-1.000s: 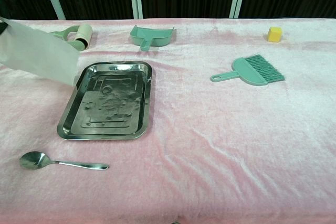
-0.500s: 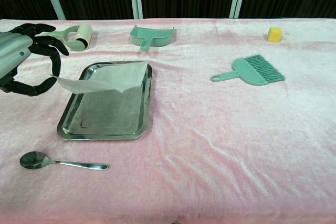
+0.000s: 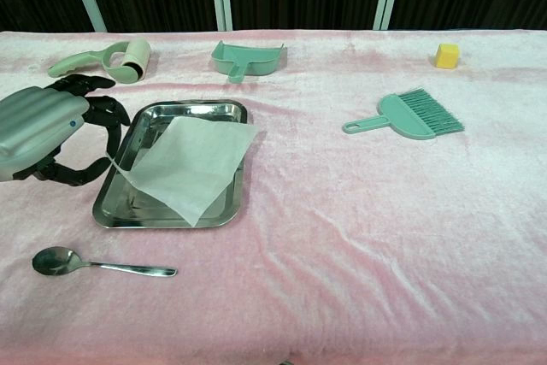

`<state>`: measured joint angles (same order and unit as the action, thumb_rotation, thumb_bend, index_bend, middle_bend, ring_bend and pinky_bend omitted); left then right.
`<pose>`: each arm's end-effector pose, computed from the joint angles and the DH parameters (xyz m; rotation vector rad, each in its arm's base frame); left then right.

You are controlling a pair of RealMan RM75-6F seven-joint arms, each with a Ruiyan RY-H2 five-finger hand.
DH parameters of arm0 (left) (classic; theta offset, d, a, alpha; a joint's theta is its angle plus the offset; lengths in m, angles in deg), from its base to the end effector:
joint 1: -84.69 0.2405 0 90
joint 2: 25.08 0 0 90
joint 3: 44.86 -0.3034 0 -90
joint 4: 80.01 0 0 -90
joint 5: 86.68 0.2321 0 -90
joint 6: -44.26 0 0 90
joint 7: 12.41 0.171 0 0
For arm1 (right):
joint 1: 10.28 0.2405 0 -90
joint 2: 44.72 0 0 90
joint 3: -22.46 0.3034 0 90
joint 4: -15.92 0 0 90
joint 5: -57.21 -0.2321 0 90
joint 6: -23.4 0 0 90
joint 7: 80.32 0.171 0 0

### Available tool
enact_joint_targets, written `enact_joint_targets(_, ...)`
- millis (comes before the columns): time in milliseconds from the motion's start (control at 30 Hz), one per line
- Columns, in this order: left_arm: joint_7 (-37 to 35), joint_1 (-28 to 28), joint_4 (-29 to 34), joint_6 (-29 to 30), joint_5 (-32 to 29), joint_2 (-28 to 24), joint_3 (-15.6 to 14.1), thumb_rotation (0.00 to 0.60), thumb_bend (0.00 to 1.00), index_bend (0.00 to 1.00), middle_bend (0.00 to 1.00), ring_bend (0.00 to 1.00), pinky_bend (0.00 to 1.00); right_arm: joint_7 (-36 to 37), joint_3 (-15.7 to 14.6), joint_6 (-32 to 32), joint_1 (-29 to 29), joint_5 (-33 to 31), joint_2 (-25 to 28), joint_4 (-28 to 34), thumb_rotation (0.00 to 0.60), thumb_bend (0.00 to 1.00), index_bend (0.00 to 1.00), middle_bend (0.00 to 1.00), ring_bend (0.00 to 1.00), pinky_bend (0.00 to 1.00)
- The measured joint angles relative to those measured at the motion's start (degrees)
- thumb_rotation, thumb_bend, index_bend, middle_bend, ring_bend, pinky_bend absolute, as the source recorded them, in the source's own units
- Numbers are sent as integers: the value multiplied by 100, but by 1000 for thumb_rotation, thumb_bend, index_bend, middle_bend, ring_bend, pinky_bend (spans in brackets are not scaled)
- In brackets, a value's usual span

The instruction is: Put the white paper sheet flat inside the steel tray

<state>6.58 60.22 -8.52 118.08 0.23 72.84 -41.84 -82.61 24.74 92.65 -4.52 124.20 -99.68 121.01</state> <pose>-0.2558 0.3115 -0.0657 -1.7682 -0.6844 -0.9646 -0.3855 -0.1987 0.1659 1.2570 -1.2786 0.6169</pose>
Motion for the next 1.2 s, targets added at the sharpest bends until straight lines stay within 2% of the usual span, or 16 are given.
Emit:
enact_joint_targets(300, 941, 95, 1246, -285, -832, 35, 171, 600, 479, 622, 298, 18, 29, -7, -18, 4, 0, 35, -4, -22, 600, 250, 0, 7, 94, 151)
enact_joint_targets(600, 2035, 108, 1691, -285, -1723, 152, 407, 600, 475, 623, 305, 18, 29, -14, -27, 0, 4, 44, -9, -29, 600, 251, 0, 7, 94, 152)
enact_joint_targets(833, 2257, 96, 1746, -140, -2081, 247, 563, 600, 474, 623, 309, 18, 29, -16, -29, 3, 3, 38, -11, -26, 600, 250, 0, 7, 94, 152)
enact_joint_targets(1200, 2482, 207, 2392, 197, -2387, -52, 597, 600, 475, 628, 328, 18, 29, -30, -44, -9, 9, 55, -13, -26, 600, 250, 0, 7, 94, 152)
